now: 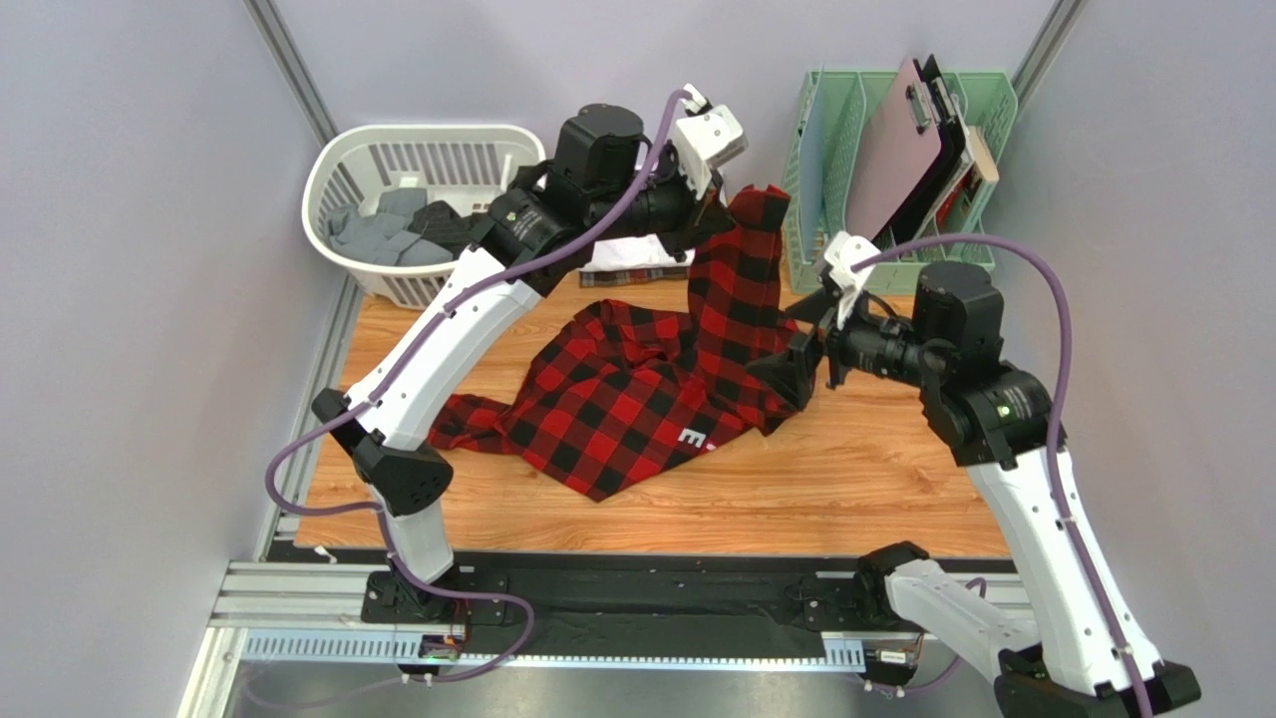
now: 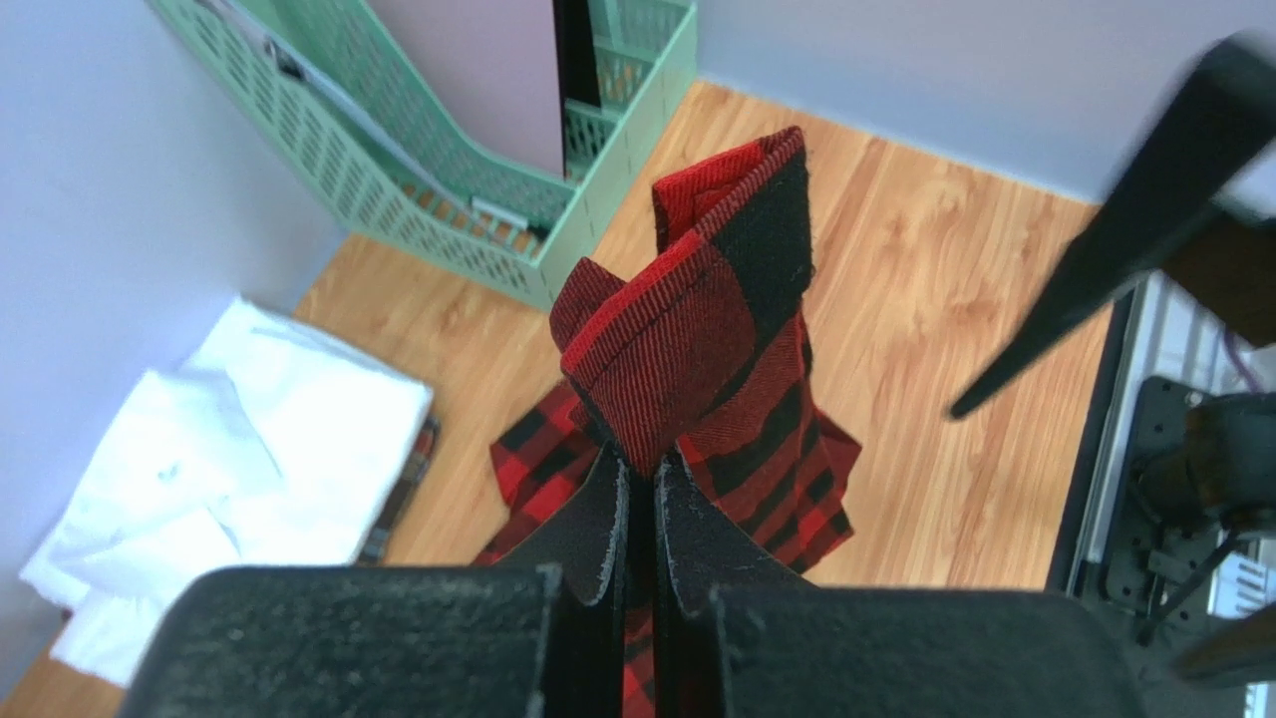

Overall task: Fold and stack the long sleeve shirts
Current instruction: Flatten the shirt out

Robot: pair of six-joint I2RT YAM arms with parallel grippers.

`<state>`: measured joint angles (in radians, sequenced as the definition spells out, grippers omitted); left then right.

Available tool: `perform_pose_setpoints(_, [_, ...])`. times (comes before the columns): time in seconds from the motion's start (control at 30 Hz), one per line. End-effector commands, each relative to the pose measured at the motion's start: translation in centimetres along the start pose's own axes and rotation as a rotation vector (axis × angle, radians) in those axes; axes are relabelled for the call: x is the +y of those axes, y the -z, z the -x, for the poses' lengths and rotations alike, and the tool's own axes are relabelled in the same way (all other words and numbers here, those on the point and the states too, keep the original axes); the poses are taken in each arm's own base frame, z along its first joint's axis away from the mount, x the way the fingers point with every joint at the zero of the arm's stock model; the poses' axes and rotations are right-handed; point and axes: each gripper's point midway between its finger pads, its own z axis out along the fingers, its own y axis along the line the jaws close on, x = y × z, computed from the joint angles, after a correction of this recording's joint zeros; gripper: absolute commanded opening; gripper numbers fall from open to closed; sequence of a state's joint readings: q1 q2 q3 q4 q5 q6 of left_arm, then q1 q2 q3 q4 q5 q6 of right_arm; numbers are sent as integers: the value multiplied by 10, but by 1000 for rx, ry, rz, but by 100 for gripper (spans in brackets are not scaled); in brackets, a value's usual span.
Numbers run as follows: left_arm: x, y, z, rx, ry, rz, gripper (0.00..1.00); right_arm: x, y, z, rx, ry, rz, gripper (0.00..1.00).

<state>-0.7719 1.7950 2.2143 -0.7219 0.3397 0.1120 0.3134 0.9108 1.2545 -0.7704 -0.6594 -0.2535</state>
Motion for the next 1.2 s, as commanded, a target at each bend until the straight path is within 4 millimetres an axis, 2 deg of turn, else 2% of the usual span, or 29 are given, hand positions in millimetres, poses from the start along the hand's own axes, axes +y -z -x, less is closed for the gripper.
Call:
perform_pose_setpoints(0.0, [-19, 42, 81, -249, -37, -44, 0, -50, -22, 23, -67, 18, -185, 100])
perform_pose_setpoints(0.03, [-22, 43, 83, -253, -37, -50, 0, -56, -27, 23, -59, 8, -201, 100])
perform_pose_setpoints(0.07, [-23, 47, 85, -260, -39, -52, 0, -61, -28, 31, -85, -1, -228, 100])
perform_pose_setpoints(0.17, [-30, 53, 90, -283, -47, -77, 0, -66, -37, 38, -107, -6, -255, 100])
perform_pose_setpoints(0.27, [-29, 61, 100, -321, -54, -64, 0, -75, -39, 37, -109, 16, -318, 100])
perform_pose_setpoints(0.33, [-30, 66, 107, -347, -49, -60, 0, -75, -46, 25, -89, 17, -304, 100])
perform_pose_setpoints(0.4, [-34, 71, 113, -369, -44, -74, 0, -65, -57, 16, -73, 3, -221, 96])
perform_pose_setpoints(0.43, [-34, 73, 118, -387, -52, -73, 0, -60, -62, 14, -69, -9, -191, 66])
perform_pose_setpoints(0.5, [-43, 76, 119, -396, -66, -123, 0, -59, -70, 11, -40, -23, -154, 32])
perform_pose_setpoints(0.53, [-59, 83, 119, -399, -88, -202, 0, -63, -62, 18, -29, -25, -168, 2])
perform_pose_setpoints(0.57, [-69, 88, 116, -393, -113, -253, 0, -67, -55, 23, -31, -37, -179, 0])
perform_pose_setpoints(0.6, [-81, 86, 96, -345, -155, -316, 0, -69, -41, 31, -55, -42, -190, 0])
perform_pose_setpoints(0.63, [-104, 103, 89, -337, -197, -426, 0, -88, -20, 31, -76, -81, -249, 0])
perform_pose_setpoints(0.67, [-118, 106, 75, -307, -236, -481, 0, -83, -10, 32, -102, -91, -201, 0])
perform_pose_setpoints(0.7, [-146, 108, 35, -183, -220, -590, 4, -85, 0, 29, -114, -101, -203, 0])
perform_pose_setpoints(0.73, [-164, 121, 19, -191, -379, -671, 13, -89, 15, 14, -105, -127, -229, 0])
perform_pose_setpoints(0.77, [-174, 118, -19, -88, -377, -713, 24, -82, 19, 5, -89, -90, -185, 0])
perform_pose_setpoints(0.8, [-181, 117, -43, -15, -377, -717, 43, -79, 21, -9, -54, -70, -178, 0])
perform_pose_setpoints(0.83, [-171, 119, -54, 23, -370, -647, 46, -70, 24, -27, -5, -82, -171, 0])
perform_pose_setpoints(0.87, [-162, 109, -87, 97, -322, -637, 48, -71, 23, -52, 52, -72, -177, 0])
perform_pose_setpoints(0.9, [-129, 101, -92, 92, -287, -546, 52, -70, 23, -68, 92, -95, -182, 0])
perform_pose_setpoints(0.93, [-108, 94, -103, 113, -235, -491, 54, -72, 22, -80, 125, -110, -194, 0])
perform_pose_setpoints(0.97, [-69, 85, -121, 148, -191, -395, 57, -76, 21, -100, 177, -128, -214, 0])
perform_pose_setpoints(1.0, [-49, 79, -135, 190, -181, -344, 59, -78, 22, -110, 207, -150, -225, 0])
perform_pose_setpoints(1.03, [-20, 63, -167, 295, -161, -271, 62, -80, 20, -119, 235, -168, -227, 0])
perform_pose_setpoints(1.1, [26, 51, -198, 393, -160, -176, 67, -86, 18, -142, 319, -226, -236, 0])
perform_pose_setpoints(1.13, [51, 38, -230, 488, -138, -132, 67, -89, 18, -148, 341, -239, -241, 0])
perform_pose_setpoints(1.17, [77, 32, -230, 477, -127, -73, 68, -94, 16, -158, 382, -268, -248, 0])
